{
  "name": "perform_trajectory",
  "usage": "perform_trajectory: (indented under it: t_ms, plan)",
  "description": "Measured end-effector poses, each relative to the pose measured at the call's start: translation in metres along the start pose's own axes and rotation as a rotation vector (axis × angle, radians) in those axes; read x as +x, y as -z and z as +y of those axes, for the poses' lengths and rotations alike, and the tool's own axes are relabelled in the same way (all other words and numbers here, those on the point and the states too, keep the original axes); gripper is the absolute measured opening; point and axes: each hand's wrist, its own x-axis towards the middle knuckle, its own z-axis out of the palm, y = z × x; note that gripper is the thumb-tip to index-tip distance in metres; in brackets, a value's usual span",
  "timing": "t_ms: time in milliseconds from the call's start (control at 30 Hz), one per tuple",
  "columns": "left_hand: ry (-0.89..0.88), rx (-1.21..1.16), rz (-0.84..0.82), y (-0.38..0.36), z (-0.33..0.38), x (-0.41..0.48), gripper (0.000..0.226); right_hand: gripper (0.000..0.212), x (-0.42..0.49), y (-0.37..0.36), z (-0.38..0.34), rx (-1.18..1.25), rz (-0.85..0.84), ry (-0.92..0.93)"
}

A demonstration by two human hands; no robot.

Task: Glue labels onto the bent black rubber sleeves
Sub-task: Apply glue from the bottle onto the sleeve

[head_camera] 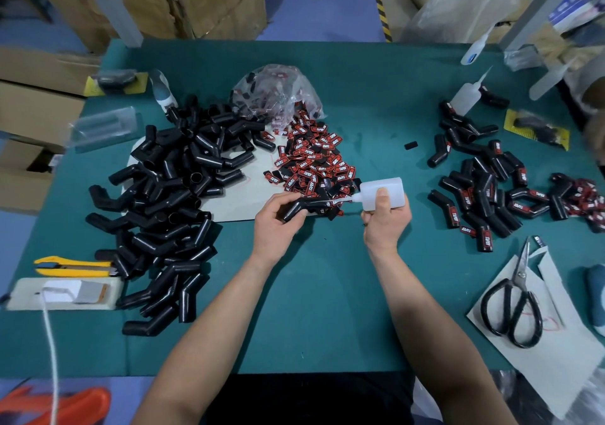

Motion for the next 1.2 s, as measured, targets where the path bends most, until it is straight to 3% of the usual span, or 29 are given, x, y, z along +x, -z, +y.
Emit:
perform_trajectory:
  t_ms: [1200]
  plan:
    - [-0.018, 0.02, -0.021, 0.0014, 0.0022, 0.0001, 0.041, 0.034, -0.0043, -0.0019, -0.0027, 0.027, -0.024, -0.023]
